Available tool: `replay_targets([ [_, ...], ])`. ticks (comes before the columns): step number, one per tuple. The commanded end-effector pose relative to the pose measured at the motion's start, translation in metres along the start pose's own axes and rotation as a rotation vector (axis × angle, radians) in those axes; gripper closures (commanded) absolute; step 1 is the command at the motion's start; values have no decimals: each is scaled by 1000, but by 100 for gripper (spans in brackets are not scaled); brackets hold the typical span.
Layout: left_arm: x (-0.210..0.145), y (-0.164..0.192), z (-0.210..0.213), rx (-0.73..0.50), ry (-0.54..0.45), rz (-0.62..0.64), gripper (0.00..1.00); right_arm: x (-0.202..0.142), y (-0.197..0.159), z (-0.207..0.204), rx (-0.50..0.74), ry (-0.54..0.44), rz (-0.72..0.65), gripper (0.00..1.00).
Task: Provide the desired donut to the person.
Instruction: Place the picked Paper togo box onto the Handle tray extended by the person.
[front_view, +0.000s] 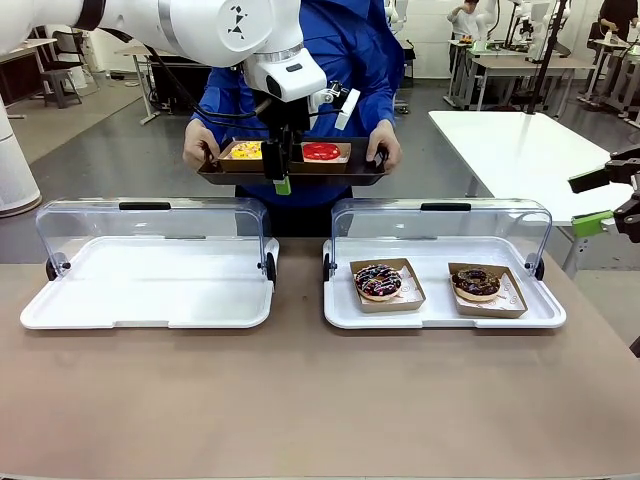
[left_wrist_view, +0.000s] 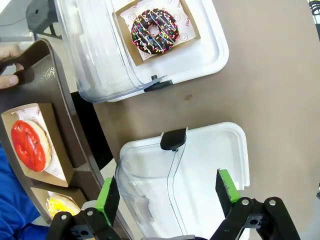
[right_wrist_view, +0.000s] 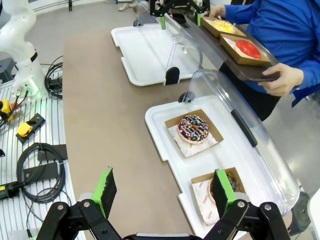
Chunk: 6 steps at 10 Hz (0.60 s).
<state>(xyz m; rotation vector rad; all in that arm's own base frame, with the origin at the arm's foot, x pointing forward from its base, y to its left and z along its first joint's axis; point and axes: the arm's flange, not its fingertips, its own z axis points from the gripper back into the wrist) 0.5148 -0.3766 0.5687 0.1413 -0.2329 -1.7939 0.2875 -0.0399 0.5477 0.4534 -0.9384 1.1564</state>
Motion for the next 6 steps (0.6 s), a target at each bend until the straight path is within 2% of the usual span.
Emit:
replay_targets([
  [1, 0, 0, 0, 0, 0, 0, 0, -1, -3, -2, 11, -31, 7, 0],
  [2, -7, -21, 17, -1, -113, 6, 0, -1, -3, -2, 11, -31, 7, 0],
  [4, -76, -99, 48, 3, -257, 218, 0, -1, -3, -2, 11, -31, 7, 0],
  [6, -142, -172, 51, 25, -382, 350, 0, -1, -3, -2, 11, -31, 7, 0],
])
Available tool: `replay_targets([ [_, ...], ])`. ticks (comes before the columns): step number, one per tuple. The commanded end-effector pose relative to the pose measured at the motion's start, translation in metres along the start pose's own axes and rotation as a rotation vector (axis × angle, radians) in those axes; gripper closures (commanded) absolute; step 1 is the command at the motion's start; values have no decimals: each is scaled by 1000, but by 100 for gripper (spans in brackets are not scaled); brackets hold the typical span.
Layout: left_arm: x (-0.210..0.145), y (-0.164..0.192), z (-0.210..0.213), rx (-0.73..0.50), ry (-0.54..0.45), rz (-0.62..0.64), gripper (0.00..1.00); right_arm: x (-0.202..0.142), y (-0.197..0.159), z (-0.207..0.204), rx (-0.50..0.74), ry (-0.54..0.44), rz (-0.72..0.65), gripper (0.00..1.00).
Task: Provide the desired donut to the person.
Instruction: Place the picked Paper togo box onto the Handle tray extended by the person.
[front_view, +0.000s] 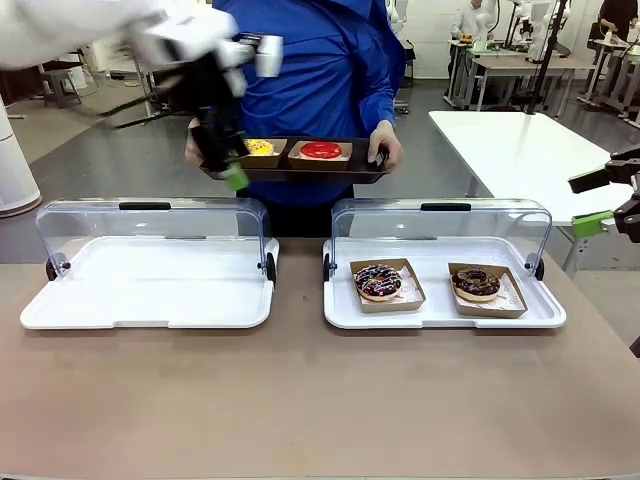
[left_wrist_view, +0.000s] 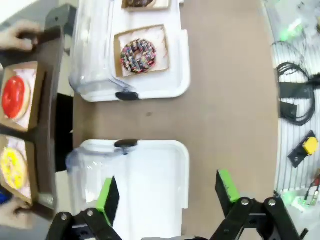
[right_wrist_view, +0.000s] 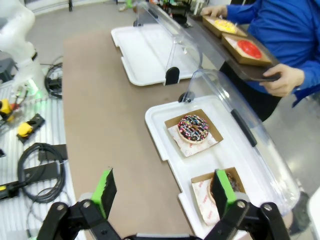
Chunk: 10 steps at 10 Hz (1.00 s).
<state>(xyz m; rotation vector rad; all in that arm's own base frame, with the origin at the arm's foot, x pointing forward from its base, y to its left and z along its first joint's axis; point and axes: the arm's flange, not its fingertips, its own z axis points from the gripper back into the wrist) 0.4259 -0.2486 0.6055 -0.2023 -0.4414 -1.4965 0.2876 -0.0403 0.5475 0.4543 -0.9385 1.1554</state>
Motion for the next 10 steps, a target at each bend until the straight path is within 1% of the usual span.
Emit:
replay_targets([
  [1, -102, -70, 9, 102, -129, 73, 0, 0, -3, -2, 11, -31, 8, 0],
  [2, -144, -86, 16, 148, -219, 115, 0, 0, -3, -2, 11, -31, 8, 0],
  [3, -191, -103, 21, 206, -291, 217, 0, 0, -3, -2, 11, -31, 8, 0],
  [4, -226, -117, 26, 244, -346, 296, 0, 0, -3, -2, 11, -31, 8, 0],
  [5, -255, -131, 30, 276, -415, 347, 0, 0, -3, -2, 11, -31, 8, 0],
  [7, -294, -142, 38, 305, -461, 404, 0, 0, -3, -2, 11, -31, 8, 0],
  [8, -303, -142, 41, 301, -483, 405, 0, 0, -3, -2, 11, -31, 8, 0],
  [10, -316, -137, 47, 298, -468, 427, 0, 0, -3, -2, 11, -31, 8, 0],
])
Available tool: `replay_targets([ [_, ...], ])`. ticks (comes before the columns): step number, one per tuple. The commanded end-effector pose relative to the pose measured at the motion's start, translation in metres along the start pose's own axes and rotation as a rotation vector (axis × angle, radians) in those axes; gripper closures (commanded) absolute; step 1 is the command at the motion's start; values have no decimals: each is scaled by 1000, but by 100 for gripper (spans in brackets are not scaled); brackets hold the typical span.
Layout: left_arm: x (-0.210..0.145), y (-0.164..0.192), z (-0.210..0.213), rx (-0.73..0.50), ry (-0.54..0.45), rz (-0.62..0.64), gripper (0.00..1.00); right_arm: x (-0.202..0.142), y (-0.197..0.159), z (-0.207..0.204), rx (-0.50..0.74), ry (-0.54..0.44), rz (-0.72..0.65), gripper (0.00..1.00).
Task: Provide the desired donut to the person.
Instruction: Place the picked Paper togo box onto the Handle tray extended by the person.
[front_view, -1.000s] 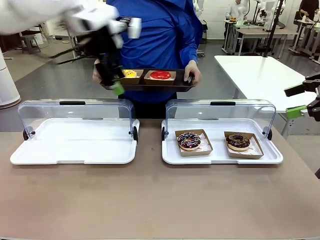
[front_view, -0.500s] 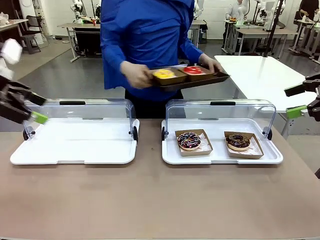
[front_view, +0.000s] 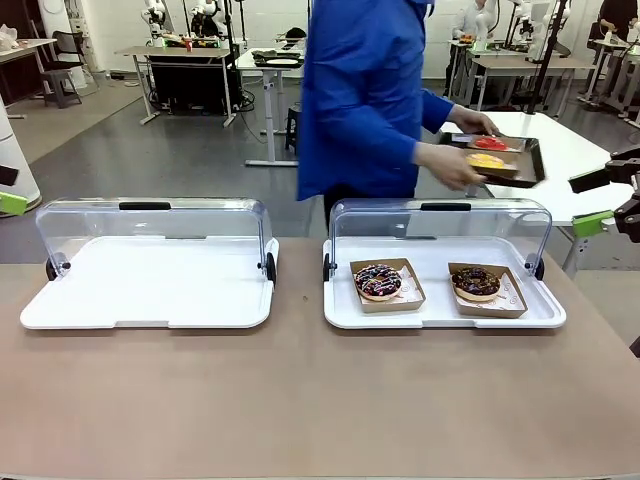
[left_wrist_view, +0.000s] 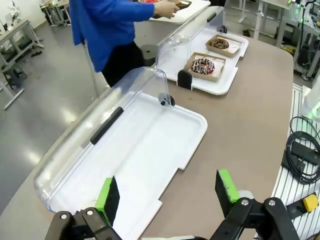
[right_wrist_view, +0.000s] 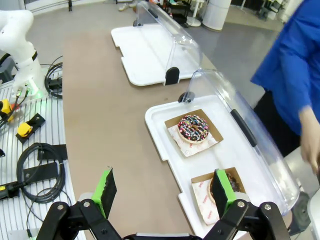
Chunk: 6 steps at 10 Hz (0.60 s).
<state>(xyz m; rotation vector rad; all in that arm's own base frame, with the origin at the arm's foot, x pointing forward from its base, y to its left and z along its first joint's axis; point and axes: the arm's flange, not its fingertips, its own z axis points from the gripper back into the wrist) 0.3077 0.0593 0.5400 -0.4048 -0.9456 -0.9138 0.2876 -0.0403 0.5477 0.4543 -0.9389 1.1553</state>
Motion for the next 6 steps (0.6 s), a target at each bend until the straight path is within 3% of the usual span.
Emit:
replay_targets([
  [1, -35, -29, -11, 9, 36, -19, 0, 0, -3, -2, 11, -31, 8, 0],
  [6, -38, -12, -7, 81, -7, 43, 0, 0, -3, -2, 11, -31, 8, 0],
])
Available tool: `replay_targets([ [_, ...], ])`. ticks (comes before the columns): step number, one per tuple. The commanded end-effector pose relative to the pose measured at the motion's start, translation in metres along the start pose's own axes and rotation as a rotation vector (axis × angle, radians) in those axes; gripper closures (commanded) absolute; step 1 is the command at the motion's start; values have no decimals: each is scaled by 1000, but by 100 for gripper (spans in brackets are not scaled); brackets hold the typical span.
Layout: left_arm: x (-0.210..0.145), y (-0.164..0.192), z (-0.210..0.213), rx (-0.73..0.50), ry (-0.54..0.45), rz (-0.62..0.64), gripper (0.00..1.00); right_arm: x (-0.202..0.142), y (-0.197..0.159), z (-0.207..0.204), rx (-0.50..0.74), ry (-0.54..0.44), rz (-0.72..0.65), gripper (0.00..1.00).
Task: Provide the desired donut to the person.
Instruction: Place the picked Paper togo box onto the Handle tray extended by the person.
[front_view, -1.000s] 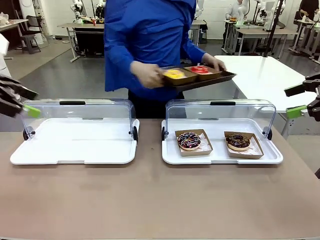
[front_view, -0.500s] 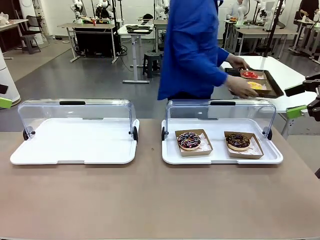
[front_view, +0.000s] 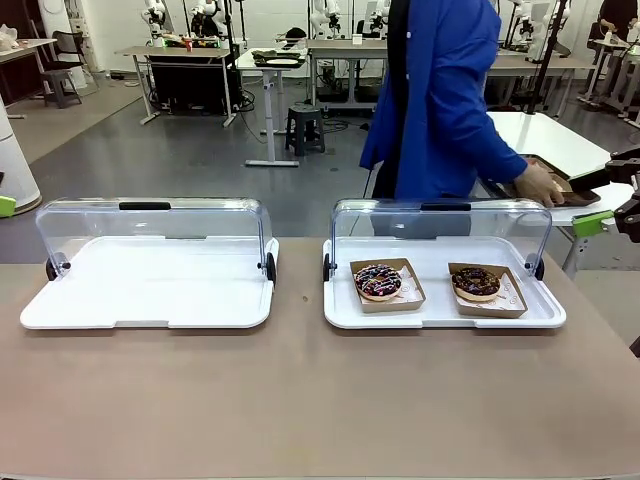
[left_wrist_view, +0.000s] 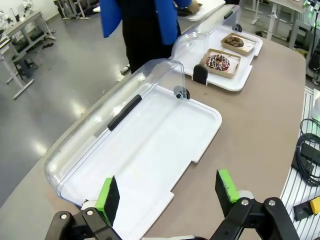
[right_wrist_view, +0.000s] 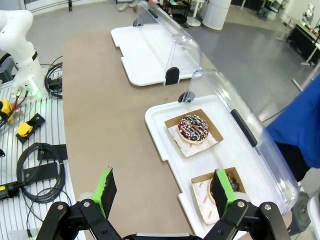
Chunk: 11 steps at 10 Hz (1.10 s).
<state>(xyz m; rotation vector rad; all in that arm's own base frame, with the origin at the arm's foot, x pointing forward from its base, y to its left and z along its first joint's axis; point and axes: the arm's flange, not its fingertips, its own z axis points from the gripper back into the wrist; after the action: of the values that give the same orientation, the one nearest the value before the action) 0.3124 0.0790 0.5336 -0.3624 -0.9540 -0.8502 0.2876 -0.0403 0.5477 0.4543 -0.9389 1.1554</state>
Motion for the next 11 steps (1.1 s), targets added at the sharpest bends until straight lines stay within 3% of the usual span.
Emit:
replay_targets([
  [1, -23, -25, -13, 37, -28, 10, 0, 0, -3, -2, 11, -31, 8, 0],
  [5, -18, -23, -16, 102, -89, -11, 0, 0, -3, -2, 11, -31, 8, 0],
  [7, -12, -26, -26, 96, -61, -22, 0, 0, -3, -2, 11, -31, 8, 0],
  [8, 10, 8, 1, 94, -50, -3, 0, 0, -3, -2, 11, -31, 8, 0],
  [11, 10, 8, 1, 94, -50, -3, 0, 0, -3, -2, 11, -31, 8, 0],
])
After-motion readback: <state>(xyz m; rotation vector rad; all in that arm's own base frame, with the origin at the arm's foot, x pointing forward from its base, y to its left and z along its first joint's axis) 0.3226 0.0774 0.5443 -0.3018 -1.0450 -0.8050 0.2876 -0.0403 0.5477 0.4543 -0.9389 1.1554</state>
